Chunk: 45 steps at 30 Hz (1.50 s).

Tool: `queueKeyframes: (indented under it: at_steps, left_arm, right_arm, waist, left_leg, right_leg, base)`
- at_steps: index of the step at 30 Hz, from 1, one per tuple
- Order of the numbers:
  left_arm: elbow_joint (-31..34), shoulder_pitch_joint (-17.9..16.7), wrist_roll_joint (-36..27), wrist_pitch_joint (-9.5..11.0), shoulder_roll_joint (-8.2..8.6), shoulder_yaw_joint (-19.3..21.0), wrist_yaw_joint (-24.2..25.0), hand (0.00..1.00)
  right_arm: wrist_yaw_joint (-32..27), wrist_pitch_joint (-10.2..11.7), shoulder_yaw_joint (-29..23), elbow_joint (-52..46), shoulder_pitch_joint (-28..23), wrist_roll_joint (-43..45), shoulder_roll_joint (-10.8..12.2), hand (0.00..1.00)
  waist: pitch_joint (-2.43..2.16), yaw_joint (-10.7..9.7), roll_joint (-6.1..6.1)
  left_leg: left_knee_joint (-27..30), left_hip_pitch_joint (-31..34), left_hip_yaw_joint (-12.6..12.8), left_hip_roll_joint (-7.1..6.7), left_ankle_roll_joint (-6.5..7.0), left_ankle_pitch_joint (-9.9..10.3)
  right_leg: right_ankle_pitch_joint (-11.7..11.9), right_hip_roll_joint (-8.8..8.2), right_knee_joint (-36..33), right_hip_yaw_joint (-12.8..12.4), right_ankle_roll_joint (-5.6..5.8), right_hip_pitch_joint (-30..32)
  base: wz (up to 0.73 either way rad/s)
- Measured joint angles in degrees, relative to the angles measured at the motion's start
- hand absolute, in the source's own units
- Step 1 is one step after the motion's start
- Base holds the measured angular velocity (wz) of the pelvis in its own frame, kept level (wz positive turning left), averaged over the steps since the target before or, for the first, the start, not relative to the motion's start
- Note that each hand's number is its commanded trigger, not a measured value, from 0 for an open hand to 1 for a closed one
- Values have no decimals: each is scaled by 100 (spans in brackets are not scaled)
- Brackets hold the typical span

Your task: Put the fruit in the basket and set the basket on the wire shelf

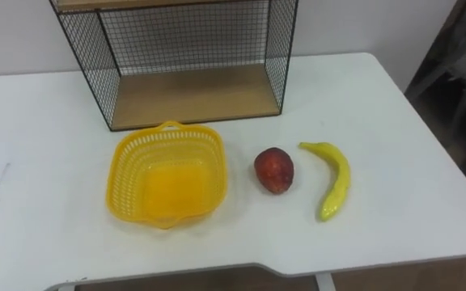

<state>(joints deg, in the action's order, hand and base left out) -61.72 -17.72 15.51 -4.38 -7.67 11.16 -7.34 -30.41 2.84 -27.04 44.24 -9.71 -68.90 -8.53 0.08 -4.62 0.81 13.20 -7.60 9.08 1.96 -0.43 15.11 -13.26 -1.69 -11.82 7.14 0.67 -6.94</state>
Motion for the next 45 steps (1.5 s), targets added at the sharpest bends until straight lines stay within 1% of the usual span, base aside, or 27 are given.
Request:
queueKeyframes:
  at_steps: [1,2,4,5,7,8,10,11,13,15,17,18,19,20,22,23,25,26,28,29,31,32,34,35,37,41,45]
  left_arm:
    - [7,-9,28,29,-1,86,-1,0]
    - [10,-18,27,50,-3,109,-7,0]
    - [22,-61,27,124,-12,111,-119,0]
    - [42,-68,29,124,-13,113,-116,0]
    - [93,-57,35,135,-24,99,-110,0]
    - [97,-54,35,162,-30,96,-110,0]
    - [99,-56,29,242,-47,78,-115,0]
    - [99,-56,30,242,-54,68,-115,0]
    - [98,-57,37,238,-82,-65,-121,0]
    - [99,-36,38,238,-81,-137,-105,0]
    - [93,33,42,238,-86,-222,-73,0]
    - [91,97,39,241,-106,-275,-54,0]
    - [38,140,40,244,-123,-351,-52,0]
    - [-18,170,38,246,-123,-379,-52,0]
    - [-104,228,32,247,-119,-549,-48,0]
    - [-123,237,33,252,-118,-580,-44,0]
    - [-163,236,24,272,-134,-673,-34,0]
    - [-183,243,24,280,-140,-712,-31,0]
    - [-199,251,28,348,-152,-821,-2,0]
    - [-203,247,32,360,-156,-839,15,0]
    - [-239,239,37,381,-191,-1019,26,0]
    - [-239,235,37,384,-195,-1047,34,0]
    - [-232,245,38,396,-197,-1080,79,0]
    - [-233,244,39,396,-196,-1081,83,0]
    - [-231,260,40,397,-197,-1084,85,0]
    - [-224,270,39,405,-198,-1085,131,0]
    - [-223,255,40,405,-198,-1084,152,0]
  right_arm:
    - [-305,50,-184,-302,-11,57,-2,0]
    - [-451,106,-263,-443,-11,133,-9,0]
    - [-1046,388,-489,-903,2,465,-64,0]
    - [-1219,428,-558,-1055,2,561,-65,0]
    - [-1810,605,-571,-1665,28,1341,-85,0]
    - [-1942,638,-566,-1758,51,1612,-91,0]
    - [-2457,717,-554,-2198,98,2772,-108,0]
    - [-2571,719,-551,-2288,106,3011,-123,0]
    - [-2901,722,-430,-2837,127,4100,-146,0]
    - [-3014,731,-261,-3358,130,4711,-183,0]
    - [-3023,745,-91,-3707,174,5246,-320,0]
    - [-2995,774,57,-3875,190,5559,-419,0]
    - [-2911,791,257,-4076,191,5728,-484,0]
    - [-2828,794,347,-4180,191,5814,-491,0]
    - [-2457,805,750,-4449,190,6028,-491,0]
    - [-2340,804,844,-4495,189,6037,-492,0]
    - [-1848,804,1238,-4570,189,6042,-516,0]
    - [-1719,804,1319,-4573,190,6042,-522,0]
    - [-1249,804,1658,-4578,213,6042,-533,0]
    - [-1147,804,1754,-4578,215,6042,-533,0]
    - [-677,804,2178,-4577,214,6043,-536,0]
    - [-558,804,2272,-4575,212,6049,-535,0]
    - [-101,803,2606,-4561,211,6276,-532,0]
    - [20,803,2673,-4561,212,6321,-532,0]
    - [400,803,2874,-4550,211,6478,-531,0]
    - [857,802,3036,-4546,212,6498,-521,0]
    - [1238,802,3050,-4539,212,6622,-504,0]
  waist:
    - [3,5,16]
    - [3,-15,25]
    - [-17,-22,73]
    - [-23,-20,84]
    - [-32,-17,101]
    - [-32,-15,101]
    - [-32,19,99]
    - [-31,24,99]
    - [-30,53,71]
    - [-24,66,39]
    - [-20,122,19]
    - [1,199,23]
    - [5,225,21]
    - [4,233,24]
    - [5,346,26]
    - [4,365,28]
    - [7,417,44]
    - [6,445,45]
    - [6,515,44]
    - [14,523,56]
    - [19,521,40]
    - [22,520,35]
    - [20,529,36]
    - [19,540,37]
    - [15,648,34]
    - [14,665,52]
    - [15,690,28]
  left_leg:
    - [-13,8,14,0,0,0]
    - [-12,19,15,-3,0,0]
    - [-6,49,8,-11,0,0]
    - [-5,60,7,-12,1,0]
    - [4,122,4,-11,8,-5]
    - [3,130,4,-11,11,-6]
    - [-8,143,3,-18,12,-7]
    - [-18,146,5,-19,12,-7]
    - [-30,182,25,-21,15,-9]
    - [-50,221,28,-20,31,-19]
    - [-46,286,34,-21,39,-25]
    - [-49,298,56,-19,44,-29]
    - [-50,294,63,-16,44,-31]
    - [-50,291,67,-14,44,-31]
    - [-53,275,112,-9,44,-31]
    - [-53,272,124,-6,44,-31]
    - [-59,233,140,-4,44,-30]
    - [-61,228,140,-4,44,-30]
    - [-60,223,137,0,44,-30]
    - [-60,216,138,2,44,-30]
    - [-57,191,132,9,44,-30]
    - [-57,198,124,10,44,-30]
    - [-67,221,101,10,43,-29]
    - [-68,232,99,12,43,-29]
    - [-66,260,100,12,43,-29]
    - [-53,309,13,3,48,-32]
    - [-50,306,-11,6,48,-32]
  right_leg:
    - [-1,2,7,-10,2,12]
    - [-1,1,8,-9,3,17]
    - [-6,-6,5,-6,12,33]
    - [-5,-7,1,-7,12,45]
    - [7,-2,-13,-19,13,130]
    - [14,2,-7,-24,16,140]
    - [28,5,8,-57,22,147]
    - [30,4,12,-55,24,146]
    - [32,3,1,-87,28,202]
    - [65,12,-8,-102,27,264]
    - [82,10,-34,-105,27,359]
    - [83,7,-97,-120,26,414]
    - [83,10,-91,-127,26,409]
    - [83,10,-91,-127,26,406]
    - [85,18,-89,-179,23,410]
    - [87,20,-89,-191,20,414]
    - [92,20,-87,-197,20,388]
    - [92,20,-90,-199,21,385]
    - [107,22,-86,-200,17,373]
    - [111,23,-84,-197,15,367]
    - [120,25,-65,-175,10,311]
    - [122,25,-58,-168,10,301]
    - [143,32,-5,-156,14,287]
    - [155,37,19,-157,16,283]
    - [164,36,24,-156,18,294]
    - [167,25,25,-78,21,294]
    - [168,23,24,-49,21,294]
  base:
    - [-5]
    - [0]
    - [0]
    - [0]
    - [0]
    - [-3]
    - [-4]
    - [0]
    - [-7]
    - [-8]
    - [-5]
    - [-6]
    - [-6]
    - [0]
    - [-9]
    - [-11]
    - [-4]
    - [0]
    - [0]
    - [0]
    - [2]
    - [6]
    - [5]
    - [0]
    - [0]
    - [10]
    - [2]
